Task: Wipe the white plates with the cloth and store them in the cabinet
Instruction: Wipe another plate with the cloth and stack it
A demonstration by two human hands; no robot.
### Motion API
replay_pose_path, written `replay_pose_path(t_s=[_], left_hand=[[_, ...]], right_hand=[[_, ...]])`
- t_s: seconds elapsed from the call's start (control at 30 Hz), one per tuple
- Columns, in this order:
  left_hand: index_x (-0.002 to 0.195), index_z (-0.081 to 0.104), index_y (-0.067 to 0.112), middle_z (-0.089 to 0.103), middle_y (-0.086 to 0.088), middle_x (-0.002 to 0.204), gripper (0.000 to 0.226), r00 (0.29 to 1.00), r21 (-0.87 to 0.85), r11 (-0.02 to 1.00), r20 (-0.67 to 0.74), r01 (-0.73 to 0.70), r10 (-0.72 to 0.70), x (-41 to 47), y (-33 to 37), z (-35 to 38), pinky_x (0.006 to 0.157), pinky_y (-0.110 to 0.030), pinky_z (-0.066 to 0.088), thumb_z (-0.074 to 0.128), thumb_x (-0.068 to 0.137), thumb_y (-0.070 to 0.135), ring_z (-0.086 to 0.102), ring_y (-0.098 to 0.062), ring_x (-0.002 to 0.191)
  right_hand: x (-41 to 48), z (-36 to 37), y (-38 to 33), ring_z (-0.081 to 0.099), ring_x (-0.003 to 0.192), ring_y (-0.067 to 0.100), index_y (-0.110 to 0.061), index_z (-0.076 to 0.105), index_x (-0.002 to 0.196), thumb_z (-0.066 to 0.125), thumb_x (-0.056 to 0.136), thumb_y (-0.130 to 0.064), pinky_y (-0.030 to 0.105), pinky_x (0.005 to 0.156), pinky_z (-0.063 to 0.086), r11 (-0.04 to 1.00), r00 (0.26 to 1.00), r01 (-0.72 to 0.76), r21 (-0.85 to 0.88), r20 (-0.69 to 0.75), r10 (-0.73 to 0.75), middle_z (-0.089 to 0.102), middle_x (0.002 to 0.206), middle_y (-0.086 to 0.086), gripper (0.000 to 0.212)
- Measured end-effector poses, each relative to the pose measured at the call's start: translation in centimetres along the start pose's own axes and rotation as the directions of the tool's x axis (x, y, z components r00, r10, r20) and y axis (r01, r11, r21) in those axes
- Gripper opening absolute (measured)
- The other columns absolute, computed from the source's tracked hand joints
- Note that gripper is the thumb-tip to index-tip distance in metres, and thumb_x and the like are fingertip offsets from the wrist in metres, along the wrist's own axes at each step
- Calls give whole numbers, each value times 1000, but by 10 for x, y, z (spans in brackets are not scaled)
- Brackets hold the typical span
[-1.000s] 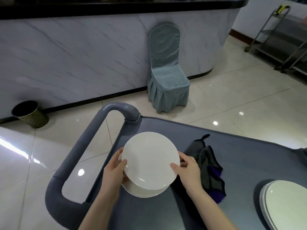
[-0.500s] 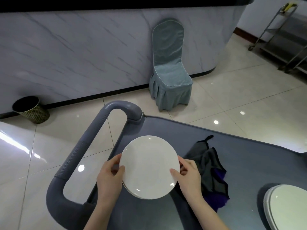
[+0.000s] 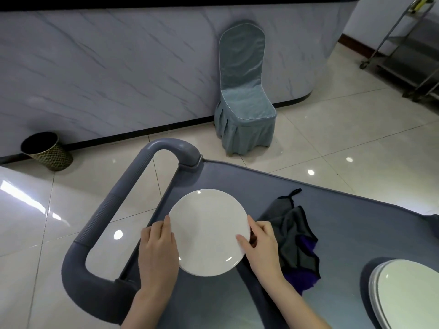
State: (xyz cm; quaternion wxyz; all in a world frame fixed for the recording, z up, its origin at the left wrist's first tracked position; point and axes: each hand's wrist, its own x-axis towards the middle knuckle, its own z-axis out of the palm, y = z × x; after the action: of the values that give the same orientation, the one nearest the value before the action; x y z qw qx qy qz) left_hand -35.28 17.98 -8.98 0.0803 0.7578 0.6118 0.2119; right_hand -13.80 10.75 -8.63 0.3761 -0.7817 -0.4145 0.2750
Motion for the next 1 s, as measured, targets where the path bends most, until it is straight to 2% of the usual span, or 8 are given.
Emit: replay_pose_path(t_s=[0.1,0.23,0.37,0.5,0.67,0.83,0.93,1.0], left_hand=[[122,63,-5,67,-19,111,42,998,102,994,-50,-34,39,-4,-4,4,68,-48,54,70,81,-2,54,-39,95],[123,64,0,61,-18,128,35,995,57,998,-94,23,-18,-7,9,-4,84,-53,51,62,90,10,51,-39,111],[113,71,6,68,-8,111,24,989,-148,985,-131,-84,64,-21,62,-8,81,-46,54,61,92,9,59,-29,101],[109,72,14,70,3,96,19,987,-349,927,32,-134,155,-49,136,10,76,-31,51,61,94,12,64,-21,89],[117,69,25,71,10,98,24,908,-469,874,297,-130,294,-85,224,46,90,-23,48,56,96,27,62,-4,96],[99,75,12,65,10,75,24,825,-534,814,338,-229,453,-118,294,88,68,-17,46,73,78,24,56,-3,67],[98,73,12,57,9,75,45,781,-561,783,350,-267,517,-134,323,114,62,-18,44,70,67,43,50,-6,62],[108,69,15,49,11,82,64,769,-565,806,429,-180,473,-140,342,117,70,-22,42,57,60,55,50,-9,71]], right_hand=[[1,-6,5,51,98,9,-24,42,149,67,92,-25,15,89,41,996,997,52,-78,58,-47,42,108,-10,62],[-3,-30,12,49,103,9,-30,43,148,58,98,-32,26,96,44,981,984,148,-126,122,-133,46,110,-12,52],[-19,-73,28,52,104,3,-26,56,139,57,98,-33,26,95,48,960,974,224,-168,62,-216,50,114,-17,41],[-43,-135,62,48,107,0,-24,62,131,56,98,-34,9,95,33,932,974,213,-294,-7,-225,51,112,-16,35],[-76,-215,124,57,94,17,-18,69,117,69,91,-29,21,84,44,875,974,76,-478,-152,-168,53,99,-4,29],[-111,-279,185,59,81,27,-17,70,113,87,69,-27,37,65,55,822,959,-170,-544,-284,10,53,95,2,48],[-126,-311,207,50,92,26,-19,60,124,78,75,-34,38,73,52,791,928,-329,-516,-332,169,44,104,0,54],[-134,-326,213,46,94,24,-18,55,120,74,76,-37,36,75,50,772,912,-382,-508,-341,228,39,103,-1,52]])
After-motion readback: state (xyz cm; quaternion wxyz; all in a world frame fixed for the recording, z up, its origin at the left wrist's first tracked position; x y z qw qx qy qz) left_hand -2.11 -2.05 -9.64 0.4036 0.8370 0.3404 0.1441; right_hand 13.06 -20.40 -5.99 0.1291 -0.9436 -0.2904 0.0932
